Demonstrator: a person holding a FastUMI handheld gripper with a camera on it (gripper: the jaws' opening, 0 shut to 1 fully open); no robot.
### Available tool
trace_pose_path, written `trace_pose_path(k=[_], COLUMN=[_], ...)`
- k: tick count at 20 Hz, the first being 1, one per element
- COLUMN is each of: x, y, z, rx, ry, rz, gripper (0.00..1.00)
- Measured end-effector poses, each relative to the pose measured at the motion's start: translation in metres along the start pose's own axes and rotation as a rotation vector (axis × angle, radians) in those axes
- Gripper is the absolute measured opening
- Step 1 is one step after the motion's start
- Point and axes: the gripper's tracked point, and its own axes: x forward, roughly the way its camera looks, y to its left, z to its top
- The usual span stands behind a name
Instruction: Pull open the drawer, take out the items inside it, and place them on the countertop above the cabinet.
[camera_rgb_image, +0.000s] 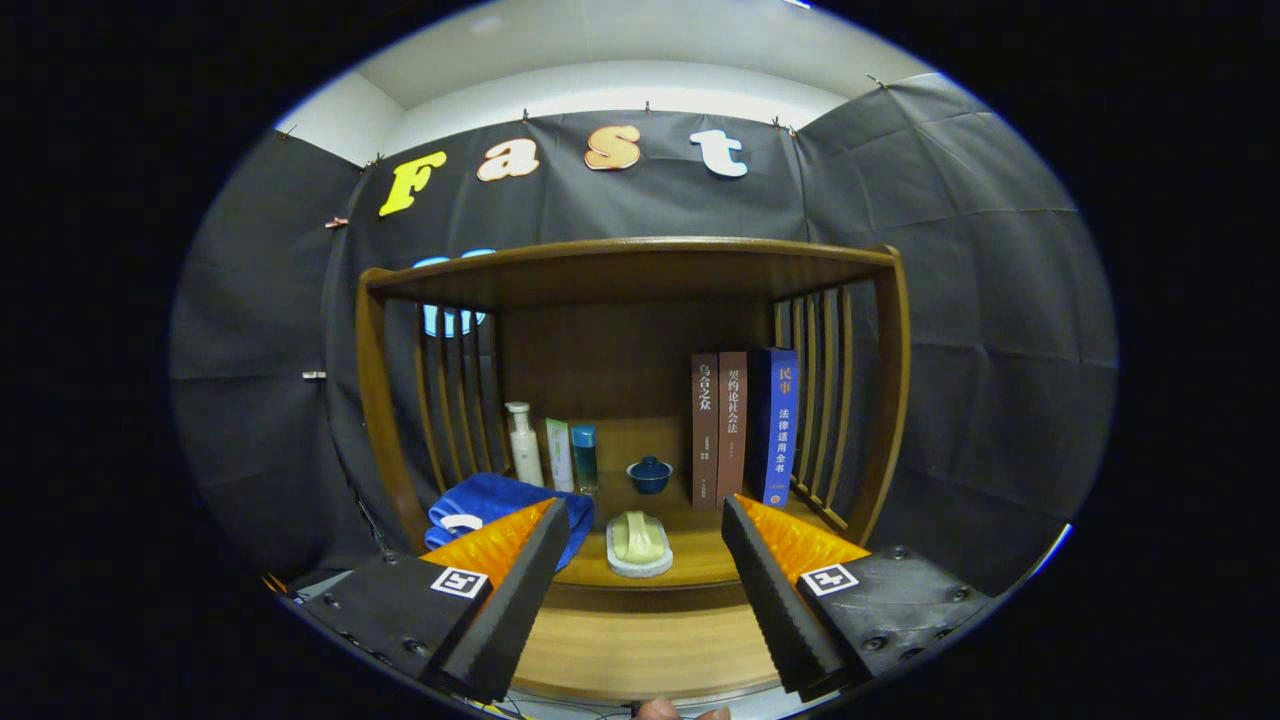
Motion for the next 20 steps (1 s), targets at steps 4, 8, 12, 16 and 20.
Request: trace_pose_path(k=[4,8,12,16,20], x=[-0.053,-0.087,-0.111,-0.116,-0.095], y=[0.0,-0.001,0.004,0.01,0.015], z=[-0.023,-0.069,-0.116,-0.171,-0.229], rx=[-0.003,-0.015,-0.014,-0.053,-0.055], ry=[-0.047,-0.035,-0.034,-0.006,0.054], rz=[-0.005,0.003,0.014,0.019,0.022], gripper=[0.98,0.98,0.98,0.98,0.99])
